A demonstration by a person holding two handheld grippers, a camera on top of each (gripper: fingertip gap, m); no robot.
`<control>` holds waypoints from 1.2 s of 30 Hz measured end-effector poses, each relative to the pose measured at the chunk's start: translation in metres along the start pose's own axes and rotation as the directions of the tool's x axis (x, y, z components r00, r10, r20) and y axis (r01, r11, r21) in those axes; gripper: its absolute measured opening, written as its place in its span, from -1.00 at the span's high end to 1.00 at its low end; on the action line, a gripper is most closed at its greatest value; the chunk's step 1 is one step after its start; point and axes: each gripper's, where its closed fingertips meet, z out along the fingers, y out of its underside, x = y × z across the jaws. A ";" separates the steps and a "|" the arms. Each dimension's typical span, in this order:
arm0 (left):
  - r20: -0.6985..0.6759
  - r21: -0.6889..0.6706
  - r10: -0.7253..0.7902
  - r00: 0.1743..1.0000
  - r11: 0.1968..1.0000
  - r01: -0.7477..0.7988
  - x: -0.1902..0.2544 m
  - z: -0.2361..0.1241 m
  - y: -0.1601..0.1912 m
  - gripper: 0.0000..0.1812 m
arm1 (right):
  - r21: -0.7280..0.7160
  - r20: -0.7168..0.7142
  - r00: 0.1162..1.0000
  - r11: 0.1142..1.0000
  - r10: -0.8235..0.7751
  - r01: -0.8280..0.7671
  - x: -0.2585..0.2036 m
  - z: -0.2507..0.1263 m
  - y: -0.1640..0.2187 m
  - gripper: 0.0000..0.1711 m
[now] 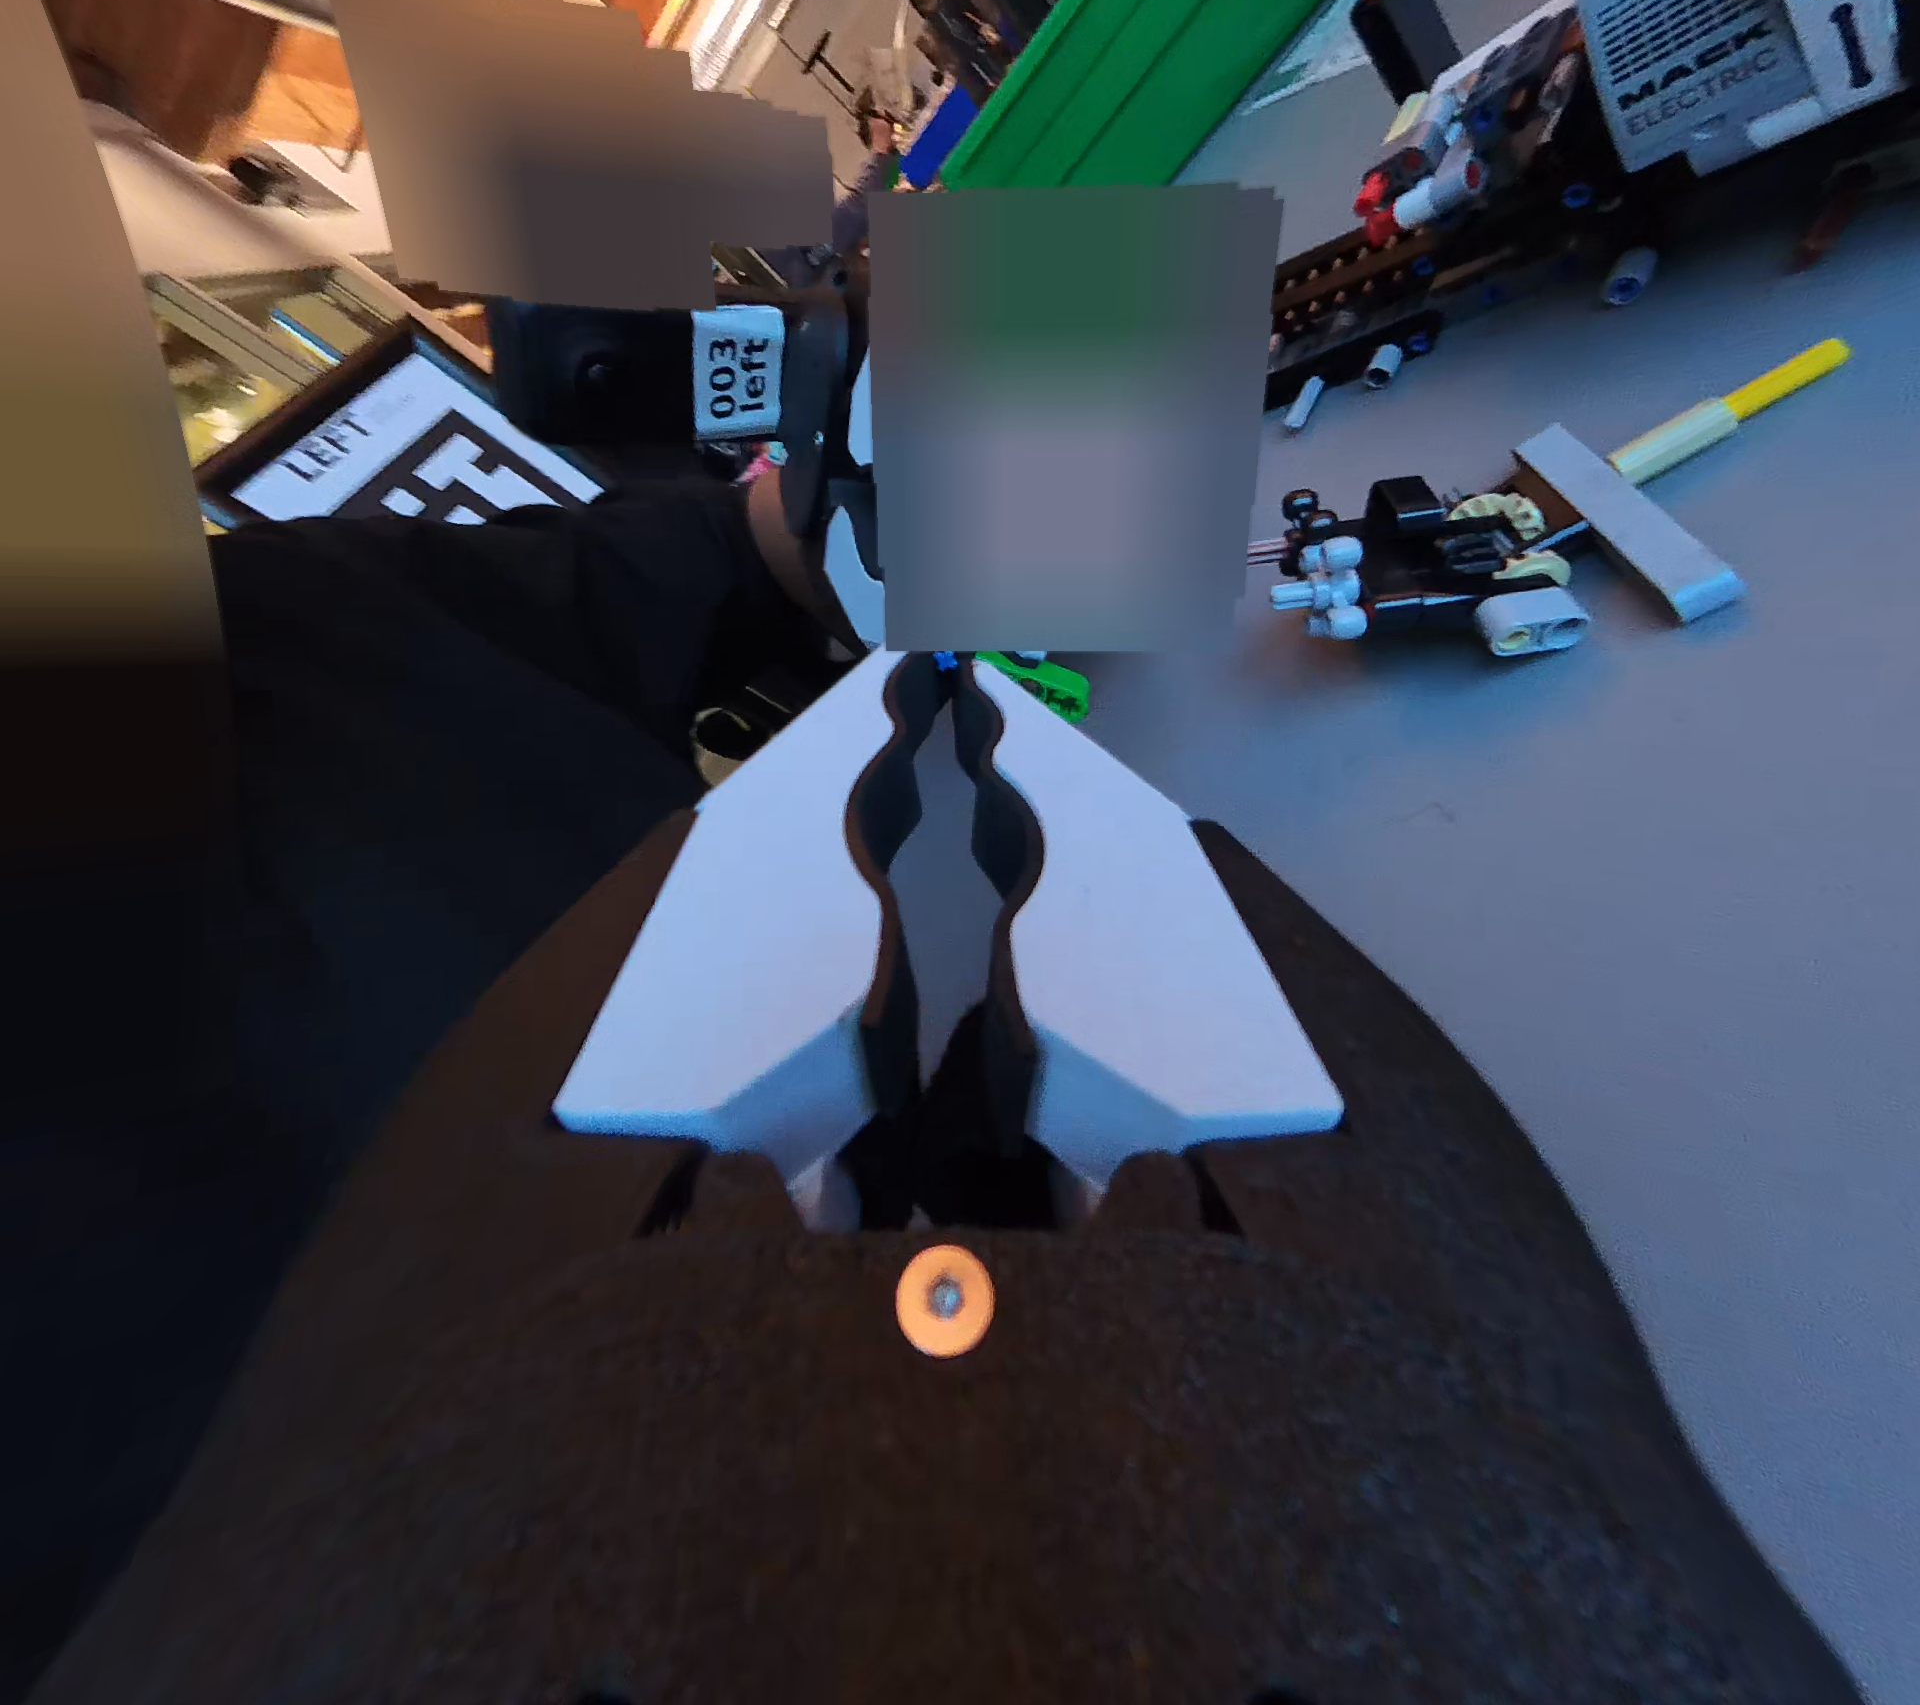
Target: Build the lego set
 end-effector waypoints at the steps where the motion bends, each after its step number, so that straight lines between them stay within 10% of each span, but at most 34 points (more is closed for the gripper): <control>1: -0.002 0.010 -0.010 1.000 1.000 0.010 0.000 0.000 -0.002 0.95 | 0.001 0.012 1.000 1.000 0.008 -0.008 -0.001 -0.001 -0.001 0.98; 36: 0.014 -0.096 0.137 0.990 0.986 -0.135 0.013 0.005 0.013 0.95 | -0.135 -0.068 0.997 0.990 -0.049 0.039 0.009 -0.002 0.021 0.97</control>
